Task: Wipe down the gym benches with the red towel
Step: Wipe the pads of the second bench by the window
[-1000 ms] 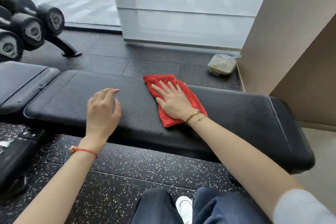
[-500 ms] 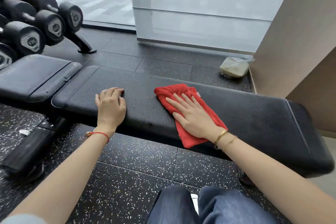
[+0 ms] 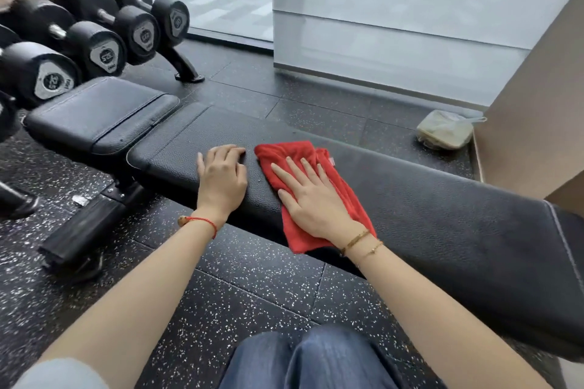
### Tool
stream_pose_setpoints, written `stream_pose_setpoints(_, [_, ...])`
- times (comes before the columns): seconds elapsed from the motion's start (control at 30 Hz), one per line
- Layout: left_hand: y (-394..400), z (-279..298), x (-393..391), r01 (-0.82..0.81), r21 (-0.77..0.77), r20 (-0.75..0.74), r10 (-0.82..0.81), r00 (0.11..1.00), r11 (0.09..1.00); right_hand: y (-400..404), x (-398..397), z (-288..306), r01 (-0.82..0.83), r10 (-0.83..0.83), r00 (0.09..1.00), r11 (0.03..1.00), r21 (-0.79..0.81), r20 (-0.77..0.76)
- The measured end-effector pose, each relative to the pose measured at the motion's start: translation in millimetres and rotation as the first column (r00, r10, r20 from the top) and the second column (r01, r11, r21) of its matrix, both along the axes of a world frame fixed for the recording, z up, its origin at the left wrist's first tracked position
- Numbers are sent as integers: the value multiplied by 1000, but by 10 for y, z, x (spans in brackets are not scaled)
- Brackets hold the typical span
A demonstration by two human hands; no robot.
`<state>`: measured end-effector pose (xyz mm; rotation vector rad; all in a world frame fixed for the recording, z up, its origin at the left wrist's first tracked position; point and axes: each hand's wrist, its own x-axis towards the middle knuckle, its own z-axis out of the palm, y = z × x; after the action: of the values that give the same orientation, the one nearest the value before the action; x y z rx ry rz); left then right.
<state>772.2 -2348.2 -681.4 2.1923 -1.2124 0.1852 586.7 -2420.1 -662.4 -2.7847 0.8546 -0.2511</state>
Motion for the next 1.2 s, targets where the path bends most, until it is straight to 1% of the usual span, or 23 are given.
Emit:
stream_pose_setpoints(0.13, [18,15,2,9,20,6,-9,1000,1000,-324,-125,21,-33,32,999,999,-5,-20])
stream_pose_setpoints(0.3, [2,49,-2,-30,46,6,30,1000,998,-728,273,147,42,-40,998,998,36,-57])
stream_pose_setpoints(0.4, [7,81,-7,-35,33,4,35,999,999,-719,435,118,14,-13,999,999,29,-44])
stream_pose_setpoints(0.57, [14,69,-4,-40,14,-5,40,999,999,-743,430,82,-25,26,999,999,23,-28])
stream_pose_setpoints(0.73, [14,33,16,-49,2,3,49,999,999,-631,398,85,-62,62,997,998,7,-51])
stream_pose_setpoints(0.83, [9,41,17,-85,-15,11,85,996,996,-428,304,54,-131,131,991,991,-21,-20])
stream_pose_setpoints(0.93, [18,26,19,-168,3,22,168,986,986,-377,216,10,-184,184,983,982,-29,-15])
stream_pose_setpoints(1.0, [28,24,12,-199,9,5,199,980,980,-504,299,23,-157,157,987,988,-3,-24])
stream_pose_setpoints(1.1, [30,35,7,-196,8,-21,196,980,981,-684,672,84,-24,25,998,1000,10,-55])
stream_pose_setpoints(1.17, [29,46,4,-200,2,-31,200,979,980,-654,926,105,37,-36,997,999,18,-67])
stream_pose_setpoints(1.2, [30,51,3,-201,1,-33,201,979,980,-585,1005,101,42,-40,997,999,21,-64])
